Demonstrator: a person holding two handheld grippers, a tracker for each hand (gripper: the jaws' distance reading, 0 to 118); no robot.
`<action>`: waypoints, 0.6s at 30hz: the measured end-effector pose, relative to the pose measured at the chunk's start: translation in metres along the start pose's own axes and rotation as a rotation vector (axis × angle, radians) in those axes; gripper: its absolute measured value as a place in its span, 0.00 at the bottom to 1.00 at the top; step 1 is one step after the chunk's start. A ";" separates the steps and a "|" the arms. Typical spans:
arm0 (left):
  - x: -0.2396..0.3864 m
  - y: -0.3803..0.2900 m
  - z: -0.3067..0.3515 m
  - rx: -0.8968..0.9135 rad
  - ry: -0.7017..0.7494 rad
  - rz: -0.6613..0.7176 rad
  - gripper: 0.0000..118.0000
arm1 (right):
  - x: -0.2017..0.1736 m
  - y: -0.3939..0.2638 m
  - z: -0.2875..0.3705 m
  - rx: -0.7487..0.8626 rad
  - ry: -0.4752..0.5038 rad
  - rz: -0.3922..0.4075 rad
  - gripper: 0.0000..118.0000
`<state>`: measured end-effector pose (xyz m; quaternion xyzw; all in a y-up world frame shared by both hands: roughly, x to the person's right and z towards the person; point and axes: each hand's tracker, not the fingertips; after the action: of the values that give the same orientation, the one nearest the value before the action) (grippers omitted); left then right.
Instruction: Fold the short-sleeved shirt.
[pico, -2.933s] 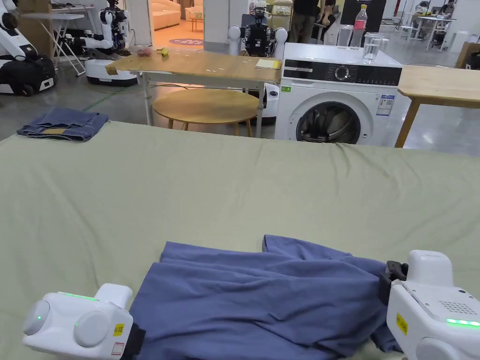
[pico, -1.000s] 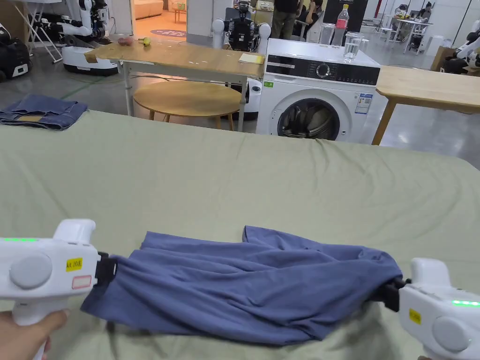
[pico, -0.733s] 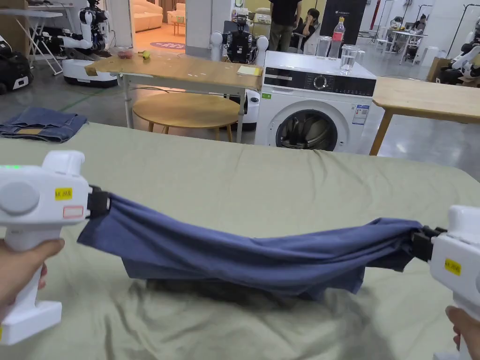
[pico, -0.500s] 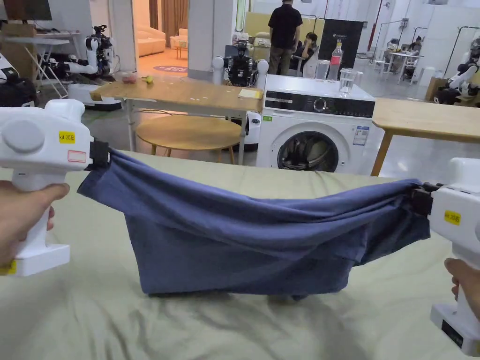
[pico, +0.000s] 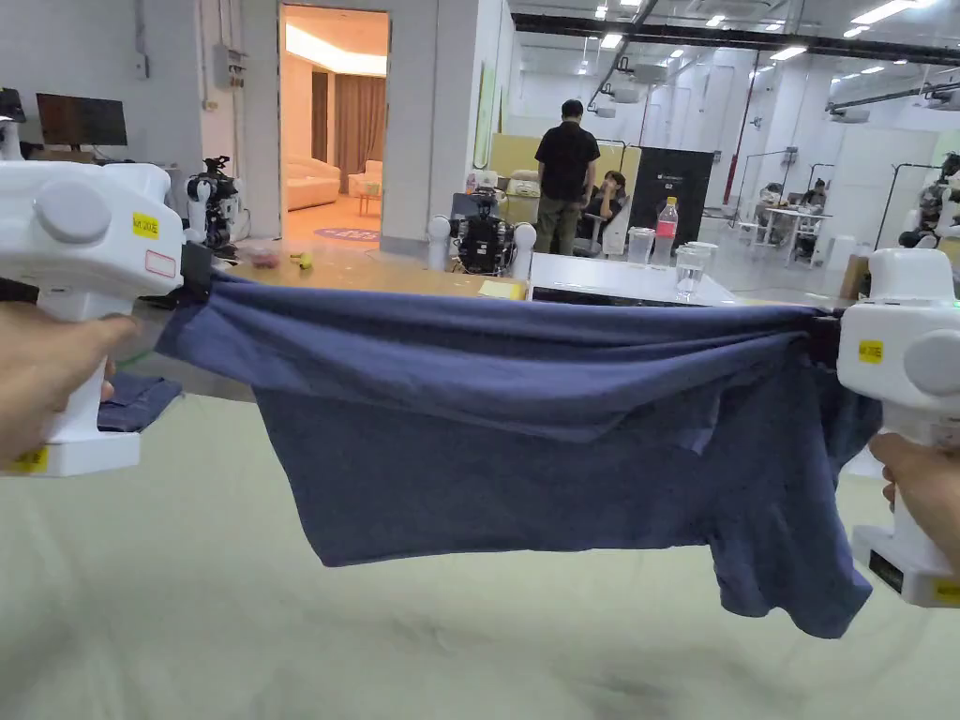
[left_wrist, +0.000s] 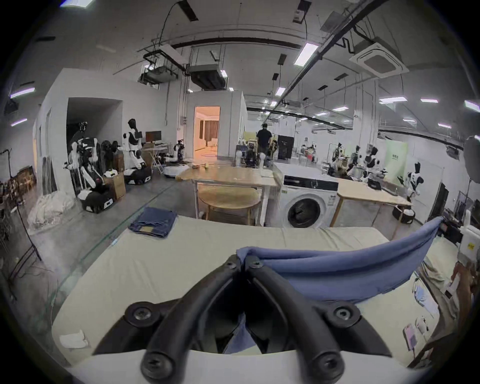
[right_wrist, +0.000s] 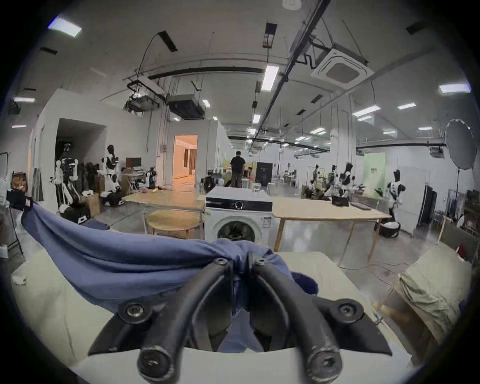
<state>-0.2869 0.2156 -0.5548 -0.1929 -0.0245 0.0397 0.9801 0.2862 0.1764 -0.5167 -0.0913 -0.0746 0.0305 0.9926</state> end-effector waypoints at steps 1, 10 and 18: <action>-0.001 -0.008 0.000 -0.003 -0.002 -0.003 0.00 | -0.002 -0.007 0.000 -0.005 0.000 0.007 0.06; -0.017 -0.144 0.001 -0.163 -0.030 0.003 0.00 | -0.010 -0.128 0.026 -0.166 0.016 0.028 0.06; -0.030 -0.273 0.057 -0.282 -0.056 0.095 0.00 | -0.004 -0.236 0.084 -0.330 0.025 0.036 0.06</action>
<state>-0.3015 -0.0170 -0.3994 -0.3285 -0.0478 0.0875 0.9392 0.2805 -0.0403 -0.3913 -0.2549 -0.0644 0.0346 0.9642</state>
